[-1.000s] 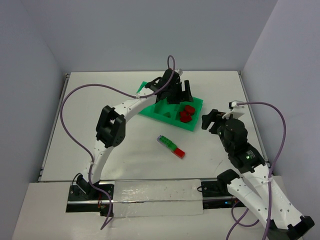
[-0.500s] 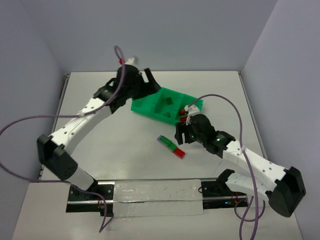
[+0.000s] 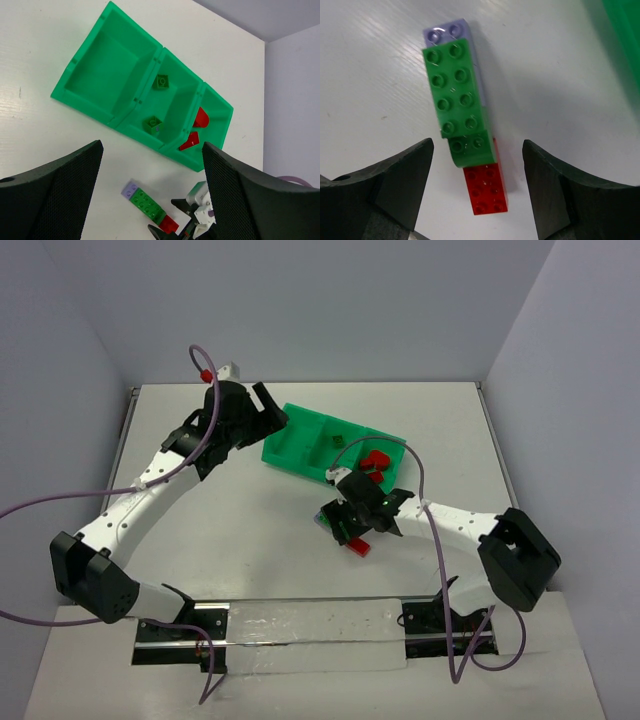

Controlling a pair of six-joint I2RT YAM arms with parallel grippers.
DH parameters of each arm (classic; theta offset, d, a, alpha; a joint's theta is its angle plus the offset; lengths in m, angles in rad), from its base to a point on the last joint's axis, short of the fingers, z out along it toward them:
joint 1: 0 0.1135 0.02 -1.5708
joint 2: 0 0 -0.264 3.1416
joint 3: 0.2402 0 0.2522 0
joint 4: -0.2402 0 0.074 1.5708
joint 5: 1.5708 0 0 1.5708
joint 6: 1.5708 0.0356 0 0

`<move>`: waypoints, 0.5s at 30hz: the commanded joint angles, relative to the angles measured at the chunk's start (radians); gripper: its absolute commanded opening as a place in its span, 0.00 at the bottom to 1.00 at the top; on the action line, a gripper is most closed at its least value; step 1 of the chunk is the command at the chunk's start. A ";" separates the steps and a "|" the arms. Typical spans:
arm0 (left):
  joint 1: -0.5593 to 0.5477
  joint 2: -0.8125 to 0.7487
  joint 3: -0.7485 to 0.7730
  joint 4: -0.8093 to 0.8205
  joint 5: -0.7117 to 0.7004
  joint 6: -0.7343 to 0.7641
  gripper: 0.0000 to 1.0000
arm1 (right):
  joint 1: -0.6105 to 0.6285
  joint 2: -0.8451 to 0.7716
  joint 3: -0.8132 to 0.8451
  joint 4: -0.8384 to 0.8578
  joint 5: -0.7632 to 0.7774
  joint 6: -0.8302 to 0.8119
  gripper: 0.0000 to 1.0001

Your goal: Sort the legos into containers by color

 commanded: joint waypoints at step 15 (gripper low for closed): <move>0.014 -0.024 -0.012 0.006 0.006 0.003 0.87 | 0.022 0.164 0.162 -0.006 -0.026 -0.026 0.58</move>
